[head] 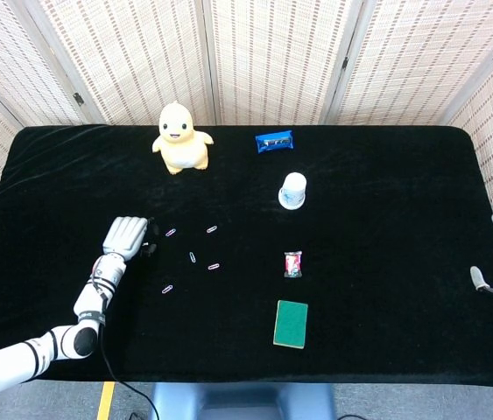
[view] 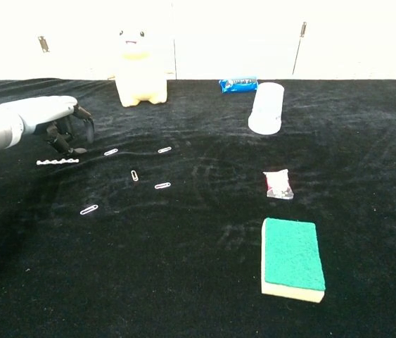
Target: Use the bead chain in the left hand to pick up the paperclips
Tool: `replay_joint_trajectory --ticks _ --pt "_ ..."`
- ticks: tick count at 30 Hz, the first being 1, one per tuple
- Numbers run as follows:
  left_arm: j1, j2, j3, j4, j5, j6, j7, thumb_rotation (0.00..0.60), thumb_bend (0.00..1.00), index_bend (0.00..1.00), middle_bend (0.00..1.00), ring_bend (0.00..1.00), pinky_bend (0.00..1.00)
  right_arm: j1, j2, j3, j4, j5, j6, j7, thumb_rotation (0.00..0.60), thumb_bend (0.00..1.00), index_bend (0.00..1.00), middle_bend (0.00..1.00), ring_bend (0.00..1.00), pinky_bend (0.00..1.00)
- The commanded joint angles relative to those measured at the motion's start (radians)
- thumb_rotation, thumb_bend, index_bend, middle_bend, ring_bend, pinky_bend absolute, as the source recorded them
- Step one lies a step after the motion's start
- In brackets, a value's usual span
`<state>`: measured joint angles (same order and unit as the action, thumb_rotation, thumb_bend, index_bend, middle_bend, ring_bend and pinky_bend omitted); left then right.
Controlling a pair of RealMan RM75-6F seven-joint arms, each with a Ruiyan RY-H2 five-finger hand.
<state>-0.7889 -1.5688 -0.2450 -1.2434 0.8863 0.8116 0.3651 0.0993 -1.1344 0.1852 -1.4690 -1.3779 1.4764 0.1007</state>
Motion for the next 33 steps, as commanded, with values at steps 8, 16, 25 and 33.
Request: replay_joint_trajectory --ticks 8,16,25,33 --pt "-0.015 -0.036 0.026 0.080 0.011 -0.043 -0.055 0.600 0.42 0.45 1.00 1.00 1.00 -0.011 -0.001 -0.001 -0.004 0.013 0.010 -0.003 0.600 0.35 0.05 0.03 0.03 0.00" --pt "-0.009 -0.047 0.036 0.107 0.014 -0.035 -0.071 0.600 0.42 0.45 1.00 1.00 1.00 -0.008 0.002 -0.009 -0.008 0.012 -0.008 -0.002 0.600 0.35 0.08 0.04 0.03 0.00" --pt "0.007 -0.073 0.055 0.165 0.035 -0.019 -0.084 0.600 0.42 0.47 1.00 1.00 1.00 0.004 0.019 -0.038 -0.015 -0.020 -0.052 0.047 0.600 0.35 0.08 0.04 0.04 0.00" --pt "0.020 -0.079 0.059 0.181 0.058 -0.014 -0.108 0.600 0.42 0.48 1.00 1.00 1.00 0.008 0.014 -0.040 -0.013 -0.017 -0.056 0.037 0.600 0.35 0.08 0.04 0.04 0.00"
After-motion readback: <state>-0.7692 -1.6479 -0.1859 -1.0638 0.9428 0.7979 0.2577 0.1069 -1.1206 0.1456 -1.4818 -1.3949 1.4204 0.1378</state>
